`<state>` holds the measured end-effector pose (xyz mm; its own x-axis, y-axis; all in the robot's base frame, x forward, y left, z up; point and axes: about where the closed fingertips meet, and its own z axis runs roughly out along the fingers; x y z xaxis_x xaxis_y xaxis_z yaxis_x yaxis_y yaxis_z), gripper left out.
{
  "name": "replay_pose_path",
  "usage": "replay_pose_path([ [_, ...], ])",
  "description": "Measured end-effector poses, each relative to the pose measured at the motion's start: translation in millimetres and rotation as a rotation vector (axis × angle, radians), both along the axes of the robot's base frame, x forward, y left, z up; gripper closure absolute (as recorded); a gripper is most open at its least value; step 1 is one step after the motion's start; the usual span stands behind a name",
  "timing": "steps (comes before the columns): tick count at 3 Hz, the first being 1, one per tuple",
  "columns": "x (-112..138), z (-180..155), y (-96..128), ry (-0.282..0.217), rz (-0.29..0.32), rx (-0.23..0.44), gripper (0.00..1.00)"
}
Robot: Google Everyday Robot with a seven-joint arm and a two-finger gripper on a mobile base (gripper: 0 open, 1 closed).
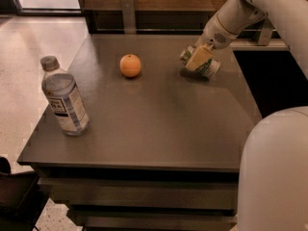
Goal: Knock 7up can over
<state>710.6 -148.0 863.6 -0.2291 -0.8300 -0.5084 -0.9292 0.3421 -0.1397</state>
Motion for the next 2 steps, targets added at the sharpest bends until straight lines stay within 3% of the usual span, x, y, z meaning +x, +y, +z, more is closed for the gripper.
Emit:
replay_pose_path([
  [2, 3.7, -31.7, 24.0, 0.068, 0.049, 0.002, 1.00],
])
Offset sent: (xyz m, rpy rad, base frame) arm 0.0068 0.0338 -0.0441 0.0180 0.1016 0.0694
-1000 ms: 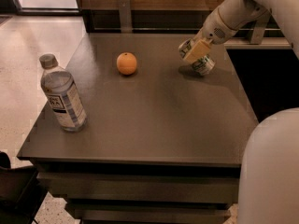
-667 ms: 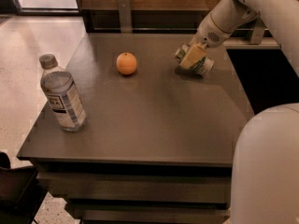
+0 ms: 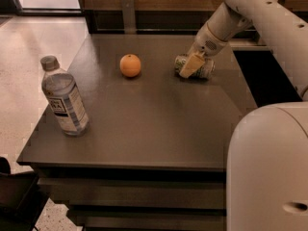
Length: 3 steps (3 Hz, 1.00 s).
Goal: Knock 7up can over
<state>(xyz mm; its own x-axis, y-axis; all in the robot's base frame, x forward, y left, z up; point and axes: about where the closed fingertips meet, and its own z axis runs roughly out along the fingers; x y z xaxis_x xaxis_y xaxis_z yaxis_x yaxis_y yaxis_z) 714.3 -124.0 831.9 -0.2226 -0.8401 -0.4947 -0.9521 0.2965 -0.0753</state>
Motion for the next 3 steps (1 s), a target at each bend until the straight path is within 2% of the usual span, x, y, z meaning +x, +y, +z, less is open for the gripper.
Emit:
replay_pose_path([
  [1, 2.0, -6.2, 5.3, 0.017, 0.008, -0.001, 1.00],
  [2, 1.9, -4.2, 5.3, 0.017, 0.008, -0.001, 0.82],
  [3, 2.4, -6.2, 6.9, 0.020, 0.010, 0.000, 0.59],
])
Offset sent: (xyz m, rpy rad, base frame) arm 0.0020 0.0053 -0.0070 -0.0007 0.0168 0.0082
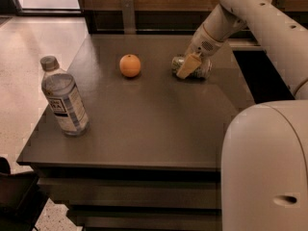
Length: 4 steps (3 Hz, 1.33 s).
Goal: Knock 7up can over
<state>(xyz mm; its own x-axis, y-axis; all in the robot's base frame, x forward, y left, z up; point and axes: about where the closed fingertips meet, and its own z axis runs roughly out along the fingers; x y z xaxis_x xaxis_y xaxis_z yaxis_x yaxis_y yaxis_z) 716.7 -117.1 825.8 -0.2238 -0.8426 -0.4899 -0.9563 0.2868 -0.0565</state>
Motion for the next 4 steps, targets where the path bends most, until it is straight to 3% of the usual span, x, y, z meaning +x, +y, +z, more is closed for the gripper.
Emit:
replay_pose_path([
  [2, 0.5, 0.5, 1.4, 0.003, 0.002, 0.000, 0.12],
  [3, 0.5, 1.0, 1.5, 0.003, 0.002, 0.000, 0.00],
  [4, 0.5, 0.9, 1.6, 0.003, 0.002, 0.000, 0.00],
])
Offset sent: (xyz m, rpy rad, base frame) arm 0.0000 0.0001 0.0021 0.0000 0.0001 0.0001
